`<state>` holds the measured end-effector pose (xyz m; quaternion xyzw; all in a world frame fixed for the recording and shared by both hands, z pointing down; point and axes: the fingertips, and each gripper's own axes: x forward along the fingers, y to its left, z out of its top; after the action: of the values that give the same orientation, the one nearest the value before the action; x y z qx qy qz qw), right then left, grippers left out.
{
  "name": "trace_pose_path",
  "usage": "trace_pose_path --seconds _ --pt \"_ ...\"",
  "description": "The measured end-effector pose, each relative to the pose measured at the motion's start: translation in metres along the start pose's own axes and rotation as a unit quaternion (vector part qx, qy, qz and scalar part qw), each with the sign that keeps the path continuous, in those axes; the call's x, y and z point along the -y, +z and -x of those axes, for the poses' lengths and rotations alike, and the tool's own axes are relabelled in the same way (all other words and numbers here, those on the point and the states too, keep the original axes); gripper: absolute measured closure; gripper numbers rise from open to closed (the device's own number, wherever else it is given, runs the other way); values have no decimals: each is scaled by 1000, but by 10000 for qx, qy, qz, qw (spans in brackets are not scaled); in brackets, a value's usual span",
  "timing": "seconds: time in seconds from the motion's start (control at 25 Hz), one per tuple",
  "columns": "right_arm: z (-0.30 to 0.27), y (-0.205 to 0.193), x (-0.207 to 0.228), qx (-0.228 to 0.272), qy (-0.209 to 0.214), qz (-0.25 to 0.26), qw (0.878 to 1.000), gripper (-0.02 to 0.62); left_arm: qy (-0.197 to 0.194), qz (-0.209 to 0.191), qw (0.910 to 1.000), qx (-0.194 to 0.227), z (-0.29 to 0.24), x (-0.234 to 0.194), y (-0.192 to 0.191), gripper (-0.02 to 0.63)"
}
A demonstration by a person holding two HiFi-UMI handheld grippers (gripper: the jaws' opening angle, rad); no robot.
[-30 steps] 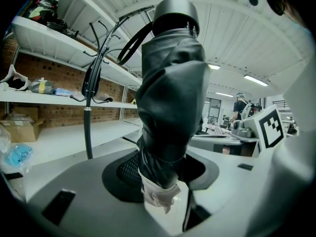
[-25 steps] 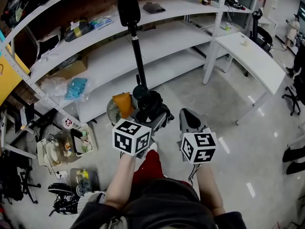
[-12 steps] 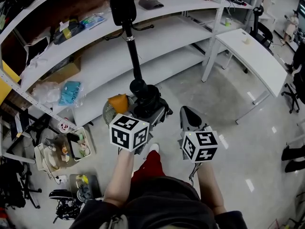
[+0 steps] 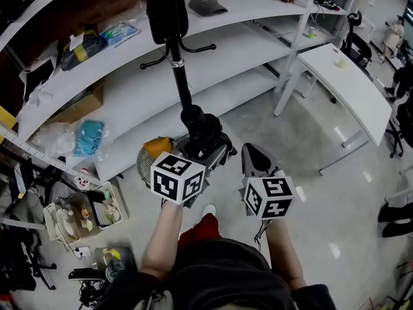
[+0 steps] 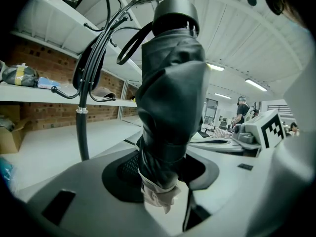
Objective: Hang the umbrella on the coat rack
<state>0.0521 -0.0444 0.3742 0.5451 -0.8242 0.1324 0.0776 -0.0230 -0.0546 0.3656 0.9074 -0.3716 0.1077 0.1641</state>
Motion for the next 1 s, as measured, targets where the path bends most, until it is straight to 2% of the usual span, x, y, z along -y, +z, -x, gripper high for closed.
trace_pose_path --seconds 0.44,1.0 --pt "-77 20 12 -106 -272 1 9996 577 -255 26 9996 -102 -36 -65 20 408" --pt "-116 26 16 -266 -478 96 9985 577 -477 33 9988 -119 -56 -96 33 408"
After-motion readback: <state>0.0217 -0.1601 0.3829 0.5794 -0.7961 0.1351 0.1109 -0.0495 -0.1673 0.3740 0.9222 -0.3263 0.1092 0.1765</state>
